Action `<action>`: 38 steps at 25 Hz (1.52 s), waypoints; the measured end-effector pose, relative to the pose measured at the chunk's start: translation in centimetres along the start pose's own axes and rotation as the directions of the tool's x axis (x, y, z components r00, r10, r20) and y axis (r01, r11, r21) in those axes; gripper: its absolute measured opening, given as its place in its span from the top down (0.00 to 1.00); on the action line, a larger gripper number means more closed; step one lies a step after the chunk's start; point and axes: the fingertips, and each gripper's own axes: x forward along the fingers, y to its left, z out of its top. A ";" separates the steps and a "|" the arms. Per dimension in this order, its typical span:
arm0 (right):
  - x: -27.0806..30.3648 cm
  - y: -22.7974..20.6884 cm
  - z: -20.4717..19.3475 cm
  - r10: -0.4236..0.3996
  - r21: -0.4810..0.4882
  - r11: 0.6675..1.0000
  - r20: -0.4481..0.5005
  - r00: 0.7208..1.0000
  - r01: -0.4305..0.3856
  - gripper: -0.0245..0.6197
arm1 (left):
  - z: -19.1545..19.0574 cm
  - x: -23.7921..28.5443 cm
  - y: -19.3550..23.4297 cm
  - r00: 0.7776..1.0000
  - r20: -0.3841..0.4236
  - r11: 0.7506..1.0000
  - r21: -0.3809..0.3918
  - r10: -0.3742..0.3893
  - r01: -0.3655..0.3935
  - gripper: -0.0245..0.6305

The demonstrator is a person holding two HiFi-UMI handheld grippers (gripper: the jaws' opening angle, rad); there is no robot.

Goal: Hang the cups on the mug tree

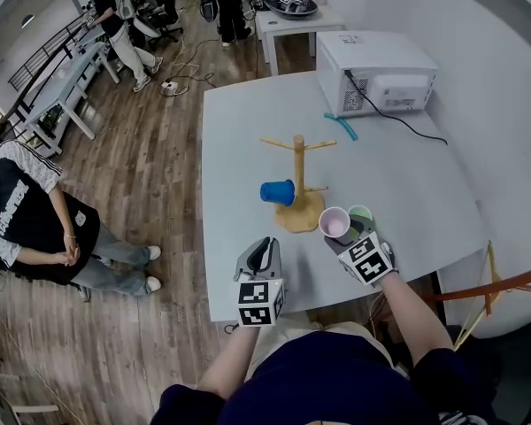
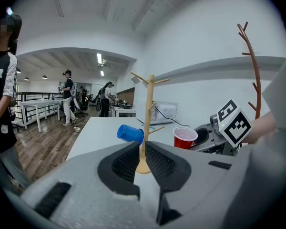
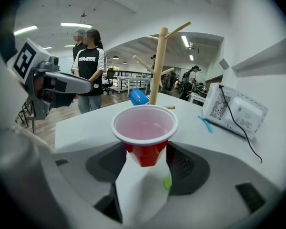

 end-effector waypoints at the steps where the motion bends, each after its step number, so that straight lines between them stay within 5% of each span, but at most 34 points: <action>1: 0.0 -0.4 0.2 -0.007 -0.003 1.000 -0.002 1.000 0.007 0.55 | 0.1 0.1 0.0 1.000 0.001 1.000 0.000 -0.002 0.002 0.93; 26: 1.9 -8.7 0.8 -0.206 -0.221 0.960 -0.155 0.966 0.169 0.55 | 1.1 2.2 0.7 1.000 -0.001 1.000 -0.008 -0.026 0.026 0.93; 38: 3.5 -9.3 1.0 -0.244 -0.333 0.927 -0.198 0.949 0.169 0.55 | 1.3 2.9 1.2 1.000 -0.004 1.000 -0.018 -0.024 0.024 0.93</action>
